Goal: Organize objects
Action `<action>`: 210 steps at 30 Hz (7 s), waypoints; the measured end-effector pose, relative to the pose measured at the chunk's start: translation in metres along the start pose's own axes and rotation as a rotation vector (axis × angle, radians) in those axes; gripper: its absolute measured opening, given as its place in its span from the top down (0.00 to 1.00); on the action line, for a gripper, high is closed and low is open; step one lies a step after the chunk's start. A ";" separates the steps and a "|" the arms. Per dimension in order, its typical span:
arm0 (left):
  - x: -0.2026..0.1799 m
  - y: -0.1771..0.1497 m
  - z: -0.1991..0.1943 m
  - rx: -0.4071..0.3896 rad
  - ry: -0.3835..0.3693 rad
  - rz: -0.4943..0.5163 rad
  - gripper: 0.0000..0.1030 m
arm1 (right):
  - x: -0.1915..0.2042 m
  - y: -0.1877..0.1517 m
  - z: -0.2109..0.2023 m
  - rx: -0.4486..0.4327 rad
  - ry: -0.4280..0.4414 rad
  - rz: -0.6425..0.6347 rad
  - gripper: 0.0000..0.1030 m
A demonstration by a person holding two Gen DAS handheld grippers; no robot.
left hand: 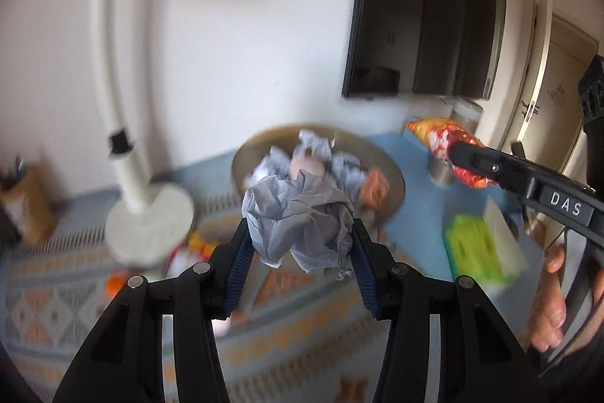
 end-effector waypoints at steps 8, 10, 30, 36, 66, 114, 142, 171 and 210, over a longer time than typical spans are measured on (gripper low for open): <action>-0.002 0.047 0.091 0.035 0.000 -0.002 0.20 | -0.039 0.049 0.064 -0.001 -0.046 0.157 0.64; 0.001 0.043 0.102 0.058 0.020 -0.026 0.11 | -0.045 0.051 0.090 0.059 -0.032 0.180 0.50; 0.138 -0.119 -0.090 -0.037 0.411 -0.333 0.00 | 0.036 -0.047 0.060 0.242 0.188 0.042 0.48; 0.196 -0.195 -0.075 0.060 0.490 -0.504 0.01 | 0.075 -0.098 0.084 0.292 0.193 -0.058 0.48; 0.176 -0.127 0.056 0.259 0.161 -0.129 0.38 | 0.144 -0.097 0.200 0.515 0.357 -0.082 0.71; 0.142 -0.207 -0.031 0.310 0.255 -0.287 0.53 | 0.129 -0.169 0.126 0.508 0.143 -0.401 0.53; -0.019 0.031 0.055 -0.012 -0.006 -0.025 0.50 | -0.053 0.031 0.045 0.091 0.021 0.165 0.53; 0.051 -0.018 0.017 -0.049 0.065 -0.222 0.08 | -0.021 0.020 0.100 0.202 0.043 0.157 0.33; 0.184 -0.203 -0.047 0.111 0.476 -0.479 0.01 | 0.098 -0.137 0.137 0.348 0.072 -0.119 0.12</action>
Point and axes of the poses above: each gripper's, at about its wrist camera, not at the fingertips, and z roughly the way its jaws point, x to its left, y to its top, the point moved 4 cm from there along z, roughly the way its jaws point, and after that the axes turned 5 degrees about x, right-handed, at the moved point
